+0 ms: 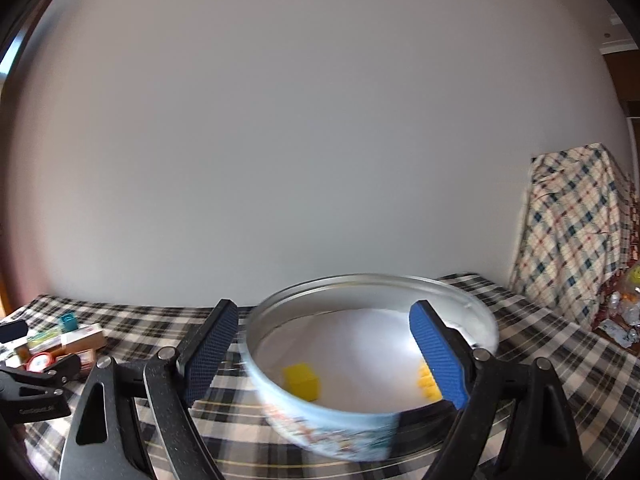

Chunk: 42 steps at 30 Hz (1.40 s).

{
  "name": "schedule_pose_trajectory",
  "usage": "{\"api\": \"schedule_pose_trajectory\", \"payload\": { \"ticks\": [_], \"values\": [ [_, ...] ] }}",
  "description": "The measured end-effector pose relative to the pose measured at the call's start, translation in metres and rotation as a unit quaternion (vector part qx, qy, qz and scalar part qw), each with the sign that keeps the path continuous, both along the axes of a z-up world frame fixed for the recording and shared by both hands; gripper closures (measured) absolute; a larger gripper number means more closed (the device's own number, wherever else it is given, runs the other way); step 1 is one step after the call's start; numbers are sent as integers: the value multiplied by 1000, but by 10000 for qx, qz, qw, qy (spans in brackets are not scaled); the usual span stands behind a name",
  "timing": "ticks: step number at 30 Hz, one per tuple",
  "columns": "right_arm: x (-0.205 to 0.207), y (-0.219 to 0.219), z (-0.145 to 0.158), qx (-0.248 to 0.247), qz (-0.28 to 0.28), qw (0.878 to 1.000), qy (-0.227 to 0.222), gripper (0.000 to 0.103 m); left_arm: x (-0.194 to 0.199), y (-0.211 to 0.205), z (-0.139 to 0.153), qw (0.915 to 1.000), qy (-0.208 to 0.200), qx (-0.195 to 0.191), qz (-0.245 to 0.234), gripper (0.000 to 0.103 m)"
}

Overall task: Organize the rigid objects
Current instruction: 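Withdraw both grippers from the tin back toward the object cluster, then grasp the white plug block with the left gripper while the right grasps the brown framed box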

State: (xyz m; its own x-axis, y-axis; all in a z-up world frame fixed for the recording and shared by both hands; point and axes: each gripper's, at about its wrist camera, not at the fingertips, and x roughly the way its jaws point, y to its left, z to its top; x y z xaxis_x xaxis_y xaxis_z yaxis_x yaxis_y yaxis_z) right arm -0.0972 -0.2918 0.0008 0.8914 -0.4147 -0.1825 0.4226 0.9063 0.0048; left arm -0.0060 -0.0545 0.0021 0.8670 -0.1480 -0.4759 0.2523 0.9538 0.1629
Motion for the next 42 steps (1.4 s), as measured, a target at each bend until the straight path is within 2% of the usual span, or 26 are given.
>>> {"api": "schedule_pose_trajectory", "payload": {
  "ticks": [10, 18, 25, 33, 37, 40, 42],
  "values": [
    [37, 69, -8, 259, 843, 9959, 225, 14, 19, 55, -6, 9995, 173, -74, 240, 0],
    [59, 120, -15, 288, 1367, 9892, 446, 14, 31, 101, -12, 9989, 277, -20, 388, 0],
    [86, 150, -22, 573, 1874, 9772, 821, 14, 43, 135, -18, 9970, 444, 83, 628, 0],
    [114, 179, -36, 638, 2360, 9552, 1666, 14, 57, 166, -32, 9916, 999, 144, 811, 0],
    [125, 187, -44, 621, 2479, 9431, 2129, 14, 63, 176, -39, 9879, 1412, -177, 616, 0],
    [131, 185, -50, 778, 2522, 9373, 2278, 25, 67, 176, -44, 9834, 1716, -354, 478, 0],
    [131, 180, -52, 884, 2485, 9370, 2293, 27, 66, 171, -47, 9830, 1769, -294, 396, 0]
  ]
}}
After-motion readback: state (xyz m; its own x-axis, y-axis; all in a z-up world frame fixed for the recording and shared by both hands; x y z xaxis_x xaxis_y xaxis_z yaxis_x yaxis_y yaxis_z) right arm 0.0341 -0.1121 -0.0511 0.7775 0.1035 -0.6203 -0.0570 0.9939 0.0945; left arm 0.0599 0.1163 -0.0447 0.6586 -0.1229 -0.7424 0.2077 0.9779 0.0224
